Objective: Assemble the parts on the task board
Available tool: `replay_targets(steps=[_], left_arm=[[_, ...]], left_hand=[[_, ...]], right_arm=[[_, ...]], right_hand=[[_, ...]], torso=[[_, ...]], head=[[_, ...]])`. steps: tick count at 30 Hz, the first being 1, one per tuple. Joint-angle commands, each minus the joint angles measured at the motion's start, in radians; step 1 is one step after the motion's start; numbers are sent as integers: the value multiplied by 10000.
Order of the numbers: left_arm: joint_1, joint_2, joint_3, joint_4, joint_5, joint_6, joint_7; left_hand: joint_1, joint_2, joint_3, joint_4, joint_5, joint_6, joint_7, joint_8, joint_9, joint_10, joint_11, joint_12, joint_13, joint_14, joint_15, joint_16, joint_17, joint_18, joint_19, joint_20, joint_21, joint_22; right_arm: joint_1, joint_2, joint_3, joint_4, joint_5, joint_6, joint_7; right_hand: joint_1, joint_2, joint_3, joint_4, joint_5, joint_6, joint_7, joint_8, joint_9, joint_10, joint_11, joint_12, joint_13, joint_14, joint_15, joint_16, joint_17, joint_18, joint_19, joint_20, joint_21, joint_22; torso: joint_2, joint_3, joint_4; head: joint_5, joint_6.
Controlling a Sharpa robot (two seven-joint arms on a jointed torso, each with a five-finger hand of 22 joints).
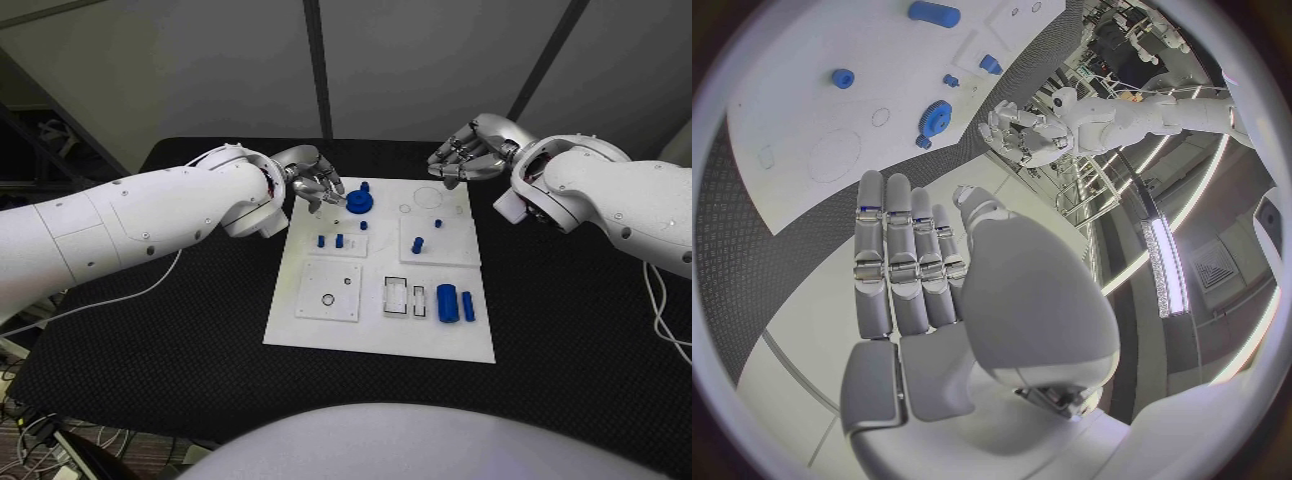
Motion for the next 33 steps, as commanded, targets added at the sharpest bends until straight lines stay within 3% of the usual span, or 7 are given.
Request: replay_targets(steps=[1,9,10,12,15,19,33], left_arm=[[-56,20,-20,74,-1788,-1313,2006],[-147,316,-286,-54,-3782,-1206,2470],[-149,361,-312,-82,-3938,-1142,2461],[-153,469,-365,-164,-4209,-999,2429],[-157,669,-442,-382,-4582,-668,2354],[-158,871,-483,-592,-4804,-318,2308],[-158,1327,-547,-1013,-5069,299,2250]], left_hand=[[90,-183,139,7,39,234,-146,-210,-415,-54,99,-576,-586,-85,100,-192,-457,-106,68,86,-298,-301],[173,-428,228,35,9,869,-345,-780,-1370,549,7,-1415,-1673,896,-101,386,-1112,-122,1148,-40,-190,-552],[175,-437,236,42,5,919,-357,-818,-1432,601,-17,-1473,-1744,1070,-125,628,-1029,-190,1427,-68,308,-359],[151,-474,238,78,-37,1035,-389,-919,-1586,720,-65,-1630,-1920,1718,-187,1876,-232,-452,2292,-141,2164,367],[134,-513,231,137,-96,1157,-403,-1079,-1802,849,-101,-1853,-2151,2176,-236,3101,495,-679,2940,-208,3736,1047],[55,-562,37,257,-484,1282,-402,-1198,-1969,1006,-127,-1979,-2289,2545,-262,4143,1147,-798,3255,-240,4585,1445],[28,-532,-293,443,-576,1447,-401,-1349,-2169,1172,-171,-2162,-2419,2899,-312,5215,1829,-958,3628,-288,5670,1938]], right_arm=[[-4,-32,2,83,-216,-301,191],[-107,-61,-5,192,-362,-343,205],[-114,-57,-5,194,-366,-344,207],[-129,-51,-6,195,-372,-344,210],[-150,-30,-6,187,-380,-338,215],[-162,-2,-7,167,-383,-332,217],[-185,75,-8,114,-385,-298,211]], right_hand=[[133,-10,33,-20,37,98,6,31,11,-85,-13,-27,5,-49,6,-49,11,95,-58,40,-42,-17],[152,-37,42,-51,40,42,48,-4,-10,-156,21,-52,0,-106,26,-73,16,89,-65,46,-48,-17],[153,-37,43,-52,41,39,51,-6,-11,-160,23,-53,0,-109,28,-74,17,88,-66,47,-48,-17],[156,-37,46,-56,44,31,55,-11,-14,-167,27,-56,-1,-115,30,-76,17,87,-67,48,-49,-17],[158,-36,48,-58,46,26,57,-14,-15,-172,29,-57,-1,-118,32,-77,18,87,-67,48,-49,-17],[158,-36,48,-58,46,26,57,-14,-15,-172,29,-57,-1,-118,32,-77,18,87,-67,48,-49,-17],[134,-41,47,-49,77,-14,80,-36,-26,-198,49,-60,-2,-134,46,-81,24,82,-72,56,-52,-17]], torso=[[21,15,-30],[27,5,-13],[27,8,-13],[32,12,-15],[26,16,-18],[26,20,-14],[18,19,2]], head=[[-41,27],[-133,148],[-134,153],[-141,174],[-143,186],[-157,203],[-170,161]])
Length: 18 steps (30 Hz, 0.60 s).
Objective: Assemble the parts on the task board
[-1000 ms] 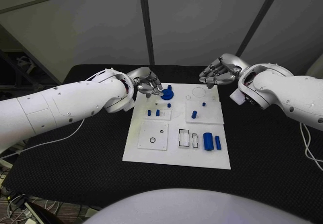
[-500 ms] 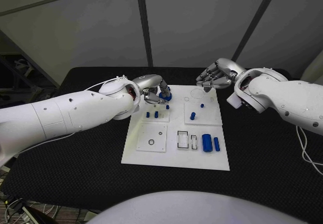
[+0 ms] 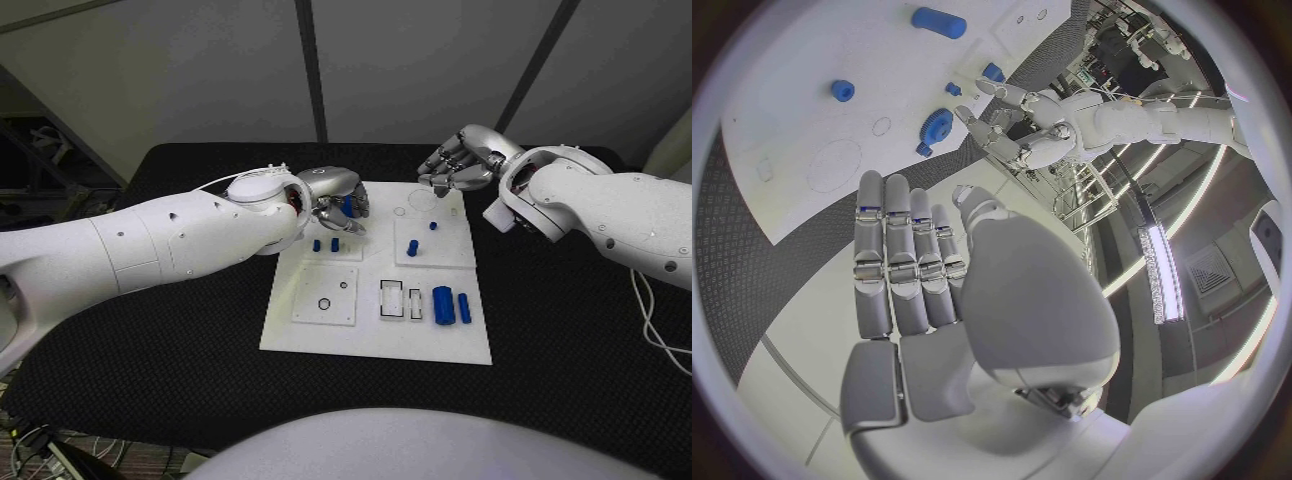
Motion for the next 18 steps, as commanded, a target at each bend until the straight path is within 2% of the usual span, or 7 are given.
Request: replay_targets(steps=[1,18], left_arm=[[10,81,-1,-114,-316,412,104],[6,404,-2,-550,-470,592,17]], left_hand=[[34,38,-69,29,8,86,12,-62,-24,97,23,-58,-19,120,25,190,121,-116,130,-25,230,951],[434,311,366,-43,72,310,47,-173,-182,409,38,-254,-147,193,42,569,196,-198,308,-23,796,1246]], right_arm=[[16,26,3,-4,-37,-72,96],[11,77,3,-10,-37,-36,93]], right_hand=[[94,-1,22,-24,40,-46,48,-36,-12,-91,12,-60,0,-65,-25,-38,9,82,-35,19,-55,-11],[90,0,24,-22,48,-53,51,-40,-14,-96,15,-59,0,-67,-23,-38,12,82,-36,21,-56,-11]], torso=[[-5,2,10],[-3,2,4]], head=[[-9,-13],[-24,-27]])
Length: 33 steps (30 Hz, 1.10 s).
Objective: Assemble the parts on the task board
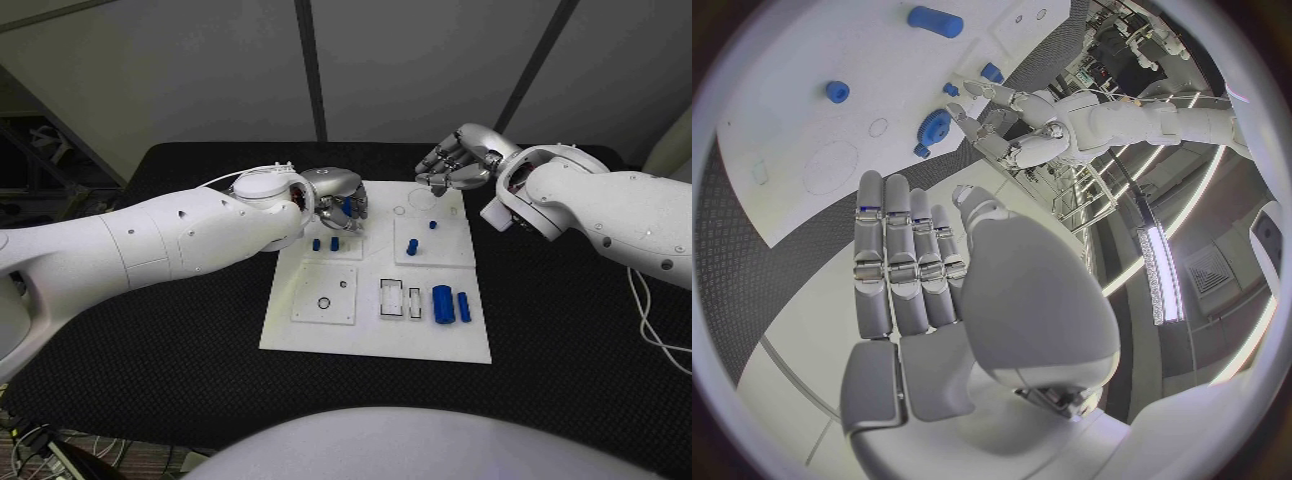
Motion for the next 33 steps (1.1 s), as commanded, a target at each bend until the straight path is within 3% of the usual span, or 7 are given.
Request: replay_targets(steps=[1,18,33], left_arm=[[6,53,4,-60,-164,208,16],[-21,218,7,-305,-383,677,-263],[-24,300,7,-366,-459,754,-339]], left_hand=[[111,-15,101,9,33,96,-15,-38,-17,64,9,-57,-21,68,-10,51,-13,-195,79,-2,46,1251],[26,-129,391,33,-26,177,5,-176,-144,286,17,-295,-135,202,-20,295,17,-348,369,-14,1008,1588],[132,-64,685,-19,-2,279,19,-222,-198,489,-23,-403,-168,235,-57,265,-181,-386,457,-31,1258,1688]], right_arm=[[17,14,3,6,-24,-33,89],[15,31,3,2,-24,19,66],[15,28,3,24,-24,34,51]], right_hand=[[90,0,24,-22,48,-17,15,-39,-14,-61,-21,-59,1,-68,-22,-38,13,81,-36,21,-56,-11],[87,4,27,-22,58,-25,18,-43,-16,-66,-18,-57,2,-70,-20,-37,16,81,-37,23,-57,-11],[87,4,27,-22,58,-25,18,-43,-16,-66,-18,-57,2,-70,-20,-37,16,81,-37,23,-57,-11]], torso=[[1,-3,-2],[-2,-1,2],[-3,2,6]], head=[[-2,-1],[-27,-5],[-17,-21]])
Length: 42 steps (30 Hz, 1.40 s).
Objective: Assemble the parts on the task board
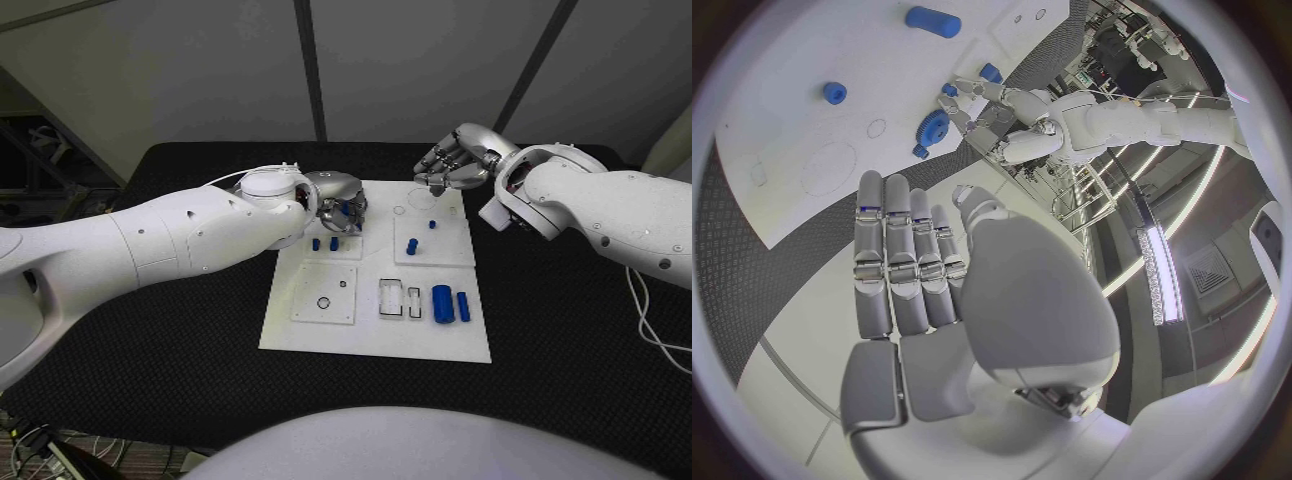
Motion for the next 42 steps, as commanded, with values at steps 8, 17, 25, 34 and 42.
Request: replay_targets(steps=[8,17,25,34,42], left_arm=[[5,92,-3,-109,-108,105,-12],[4,153,-2,-195,-90,130,-13],[3,153,-2,-184,-88,6,88],[1,110,-2,-136,-86,-206,207],[-1,-84,4,99,-8,-413,232]], left_hand=[[130,-3,251,-26,-5,85,46,-105,-51,195,-19,-129,-34,78,-38,8,-57,-8,126,-14,149,1725],[125,-40,409,-51,-4,75,69,-167,-90,260,-25,-273,-74,83,-46,12,-125,-14,136,-26,186,1743],[430,65,1035,-318,-11,269,131,-197,-126,542,-62,-568,-132,72,-84,28,-248,-39,162,-64,338,1785],[473,35,1351,-473,-31,408,168,-217,-144,760,-59,-775,-151,63,-80,52,-318,-45,159,-76,389,1795],[413,-20,1443,-508,-31,422,219,-259,-165,808,-39,-907,-165,65,-70,81,-329,-72,196,-73,542,1827]], right_arm=[[18,9,4,29,-17,30,48],[19,2,4,46,-17,52,33],[19,4,4,50,-17,77,16],[19,-3,4,50,-17,79,10],[19,0,4,22,-17,87,20]], right_hand=[[82,9,31,-20,69,-32,21,-46,-17,-71,-15,-54,4,-75,-17,-37,14,80,-39,25,-59,-13],[82,9,31,-20,69,-32,21,-46,-17,-71,-15,-54,4,-75,-17,-37,14,80,-39,25,-59,-13],[86,17,38,-22,80,-31,20,-45,-17,-72,-17,-50,5,-76,-17,-37,16,81,-40,25,-59,-13],[89,23,44,-25,91,-28,18,-43,-16,-71,-18,-48,6,-77,-18,-36,18,81,-40,25,-59,-12],[89,23,44,-25,91,-28,18,-43,-16,-71,-18,-48,6,-77,-18,-36,18,81,-40,25,-59,-12]], torso=[[5,4,-2],[9,0,-8],[-2,-7,5],[-10,-6,0],[-13,-17,17]], head=[[14,-33],[9,-49],[-18,-66],[-24,-43],[-26,-2]])
